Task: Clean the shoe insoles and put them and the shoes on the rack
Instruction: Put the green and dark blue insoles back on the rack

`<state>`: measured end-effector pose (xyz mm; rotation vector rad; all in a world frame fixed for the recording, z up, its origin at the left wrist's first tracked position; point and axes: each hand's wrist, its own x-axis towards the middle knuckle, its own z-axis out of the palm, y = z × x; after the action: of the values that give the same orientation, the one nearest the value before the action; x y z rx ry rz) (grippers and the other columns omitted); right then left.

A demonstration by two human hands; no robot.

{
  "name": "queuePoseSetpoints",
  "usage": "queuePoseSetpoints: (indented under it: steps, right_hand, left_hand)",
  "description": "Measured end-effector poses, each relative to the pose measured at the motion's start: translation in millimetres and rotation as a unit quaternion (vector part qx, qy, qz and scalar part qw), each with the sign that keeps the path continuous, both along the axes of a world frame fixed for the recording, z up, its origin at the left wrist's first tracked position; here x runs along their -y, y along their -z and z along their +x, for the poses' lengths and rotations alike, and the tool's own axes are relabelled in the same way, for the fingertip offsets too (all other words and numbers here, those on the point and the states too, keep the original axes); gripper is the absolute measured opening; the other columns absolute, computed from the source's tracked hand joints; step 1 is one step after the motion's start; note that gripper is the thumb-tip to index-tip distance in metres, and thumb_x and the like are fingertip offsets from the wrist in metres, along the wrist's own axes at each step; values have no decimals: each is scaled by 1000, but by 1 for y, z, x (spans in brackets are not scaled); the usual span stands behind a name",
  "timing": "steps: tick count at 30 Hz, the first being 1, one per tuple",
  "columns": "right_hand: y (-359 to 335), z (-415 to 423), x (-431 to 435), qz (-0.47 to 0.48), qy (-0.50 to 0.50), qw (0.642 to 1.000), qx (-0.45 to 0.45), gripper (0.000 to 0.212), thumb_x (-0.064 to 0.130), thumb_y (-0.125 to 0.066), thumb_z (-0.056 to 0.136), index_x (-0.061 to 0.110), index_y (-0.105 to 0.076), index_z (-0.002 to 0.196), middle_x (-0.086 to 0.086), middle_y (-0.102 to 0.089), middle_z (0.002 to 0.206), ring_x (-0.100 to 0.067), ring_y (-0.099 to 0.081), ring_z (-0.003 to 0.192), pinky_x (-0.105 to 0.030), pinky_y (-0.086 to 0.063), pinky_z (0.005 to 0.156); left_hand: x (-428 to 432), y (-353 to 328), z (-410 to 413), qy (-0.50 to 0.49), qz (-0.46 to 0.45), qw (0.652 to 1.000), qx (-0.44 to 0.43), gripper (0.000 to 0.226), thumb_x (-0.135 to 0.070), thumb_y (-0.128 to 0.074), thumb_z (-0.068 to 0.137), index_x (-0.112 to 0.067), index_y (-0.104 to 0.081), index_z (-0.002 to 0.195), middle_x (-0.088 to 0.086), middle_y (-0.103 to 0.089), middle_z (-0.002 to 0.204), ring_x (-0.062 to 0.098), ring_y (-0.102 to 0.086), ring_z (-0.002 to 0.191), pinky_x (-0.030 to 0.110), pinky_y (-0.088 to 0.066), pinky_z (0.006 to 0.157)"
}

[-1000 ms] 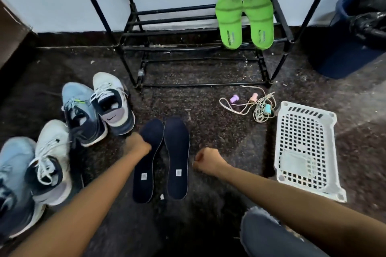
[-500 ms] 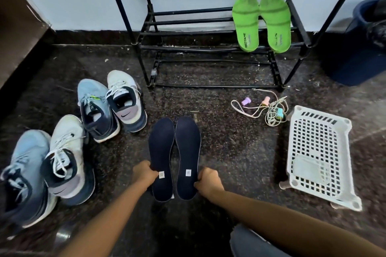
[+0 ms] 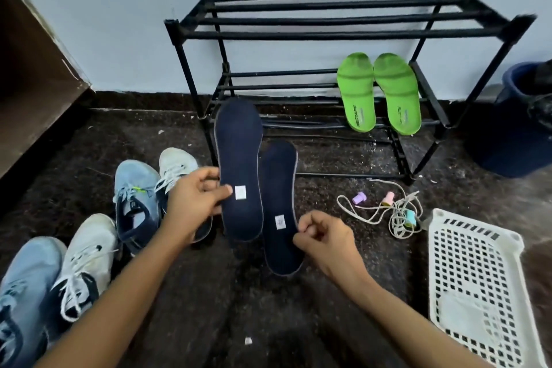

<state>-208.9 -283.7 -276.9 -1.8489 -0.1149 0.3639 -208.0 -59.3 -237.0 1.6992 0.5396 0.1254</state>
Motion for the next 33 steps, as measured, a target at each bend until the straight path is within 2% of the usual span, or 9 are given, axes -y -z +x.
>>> queuePoseSetpoints:
  steps: [3, 8, 11, 13, 16, 21, 24, 30, 33]
  right_hand:
    - [-31, 40, -5, 45, 18, 998, 40, 18, 0, -65, 74, 15, -57, 68, 5, -46, 52, -6, -38, 48, -16, -33, 48]
    - [-53, 126, -25, 105, 65, 991, 40, 20, -4, -62, 76, 13, -58, 66, -3, -53, 55, -15, -47, 52, -25, -41, 52]
    - [-51, 176, -41, 82, 96, 991, 33, 23, -3, -62, 74, 13, -58, 59, 1, -52, 45, -10, -44, 41, -21, -38, 45]
    - [-47, 206, -50, 72, 112, 991, 23, 25, -2, -63, 73, 13, -56, 55, 0, -51, 43, -10, -42, 38, -19, -36, 42]
    - [-38, 240, -58, 68, 134, 989, -13, 23, -4, -63, 74, 11, -56, 58, -4, -52, 50, -10, -44, 39, -18, -38, 40]
    - [-23, 273, -62, -7, 150, 988, -26, 21, -5, -66, 70, 9, -58, 56, -9, -57, 57, -15, -48, 42, -30, -52, 53]
    - [-18, 280, -63, -75, 165, 983, -19, 21, -1, -67, 70, 12, -59, 55, -9, -63, 62, -17, -58, 47, -39, -59, 68]
    - [-11, 279, -57, -161, 153, 975, 11, 16, 4, -66, 73, 10, -59, 60, -11, -66, 65, -25, -69, 65, -40, -59, 69]
    - [-8, 276, -56, -168, 152, 974, 22, 17, 6, -67, 71, 11, -59, 57, -9, -64, 59, -23, -66, 59, -40, -59, 67]
  left_hand:
    - [-10, -32, 35, 0, -1, 999, 45, 23, 4, -65, 87, -17, -67, 97, 0, -72, 80, 8, -68, 68, 24, -57, 58]
    - [-27, -42, 108, -15, 2, 998, 57, 22, 1, -68, 86, -17, -71, 100, -1, -74, 83, 13, -71, 77, 30, -58, 65]
    - [-34, -33, 153, -37, 9, 999, 39, 21, 0, -69, 85, -15, -72, 99, 5, -74, 95, 20, -71, 87, 35, -59, 75]
    - [-36, -27, 177, -61, 9, 998, 24, 21, 1, -69, 85, -12, -70, 102, 7, -72, 102, 21, -70, 91, 33, -59, 73]
    - [-36, -21, 204, -86, 7, 996, 11, 23, 4, -67, 86, -19, -64, 82, 9, -68, 102, 22, -67, 93, 33, -57, 74]
    - [-44, -9, 237, -96, 59, 994, -16, 33, 8, -68, 82, -16, -54, 65, 9, -59, 91, 23, -60, 86, 39, -59, 77]
    - [-48, -5, 246, -74, 117, 989, -59, 20, 9, -69, 79, -11, -68, 77, 11, -67, 95, 24, -65, 87, 38, -59, 72]
    - [-50, 4, 245, -54, 171, 981, -68, 24, 4, -62, 79, -19, -66, 76, 13, -71, 97, 30, -68, 91, 51, -59, 77]
    - [-47, 1, 243, -57, 167, 984, -20, 23, 2, -63, 81, -21, -67, 80, 7, -67, 92, 27, -65, 92, 44, -59, 82]
